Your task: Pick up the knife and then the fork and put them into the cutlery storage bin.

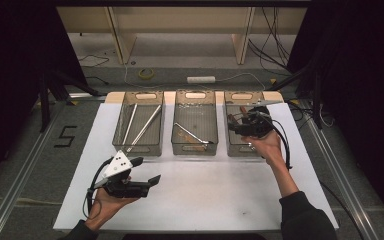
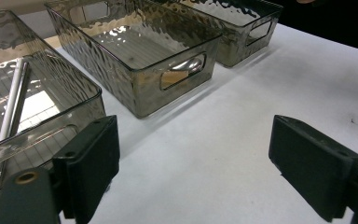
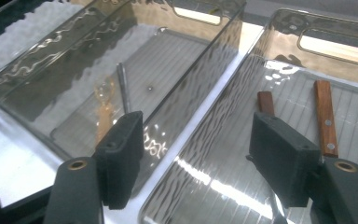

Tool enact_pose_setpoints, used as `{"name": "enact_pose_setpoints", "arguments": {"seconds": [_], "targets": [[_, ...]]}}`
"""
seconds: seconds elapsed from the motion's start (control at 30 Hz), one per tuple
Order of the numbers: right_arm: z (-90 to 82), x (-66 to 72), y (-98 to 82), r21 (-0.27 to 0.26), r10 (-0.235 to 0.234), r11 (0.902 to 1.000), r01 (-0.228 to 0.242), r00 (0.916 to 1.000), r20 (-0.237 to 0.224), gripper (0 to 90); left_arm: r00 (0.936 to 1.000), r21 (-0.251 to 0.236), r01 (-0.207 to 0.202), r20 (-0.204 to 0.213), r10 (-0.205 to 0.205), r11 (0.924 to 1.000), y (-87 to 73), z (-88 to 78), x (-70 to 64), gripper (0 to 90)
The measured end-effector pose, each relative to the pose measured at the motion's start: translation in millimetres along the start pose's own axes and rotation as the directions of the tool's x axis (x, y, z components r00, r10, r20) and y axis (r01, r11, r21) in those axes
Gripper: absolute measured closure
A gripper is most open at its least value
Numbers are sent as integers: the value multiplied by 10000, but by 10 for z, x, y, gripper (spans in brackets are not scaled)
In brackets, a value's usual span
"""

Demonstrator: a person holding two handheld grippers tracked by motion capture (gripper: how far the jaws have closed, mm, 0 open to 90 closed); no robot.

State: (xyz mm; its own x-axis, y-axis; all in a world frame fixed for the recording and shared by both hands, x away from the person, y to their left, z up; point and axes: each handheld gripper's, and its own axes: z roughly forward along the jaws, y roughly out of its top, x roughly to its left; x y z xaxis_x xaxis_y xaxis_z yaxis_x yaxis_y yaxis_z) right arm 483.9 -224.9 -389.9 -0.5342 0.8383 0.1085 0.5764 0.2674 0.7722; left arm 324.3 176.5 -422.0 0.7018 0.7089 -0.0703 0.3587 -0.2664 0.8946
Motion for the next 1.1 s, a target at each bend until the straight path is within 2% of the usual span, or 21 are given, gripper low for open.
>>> {"name": "enact_pose_setpoints", "arguments": {"seconds": [0.4, 0.83, 1.1], "targets": [[-221, 160, -140, -732, -207, 9972, 163, 9980, -602, 340, 10000, -47, 65, 24, -65, 10000, 2, 1, -1, 157], [-416, 396, -243, -1649, -602, 9855, 405, 9914, -1165, 318, 9999, -63, 115, 70, -115, 9999, 7, 2, -1, 157], [-506, 476, -340, -1920, -693, 9805, 412, 9874, -1419, 296, 9998, -41, 164, 89, -164, 9999, 19, 15, -3, 157]]}}
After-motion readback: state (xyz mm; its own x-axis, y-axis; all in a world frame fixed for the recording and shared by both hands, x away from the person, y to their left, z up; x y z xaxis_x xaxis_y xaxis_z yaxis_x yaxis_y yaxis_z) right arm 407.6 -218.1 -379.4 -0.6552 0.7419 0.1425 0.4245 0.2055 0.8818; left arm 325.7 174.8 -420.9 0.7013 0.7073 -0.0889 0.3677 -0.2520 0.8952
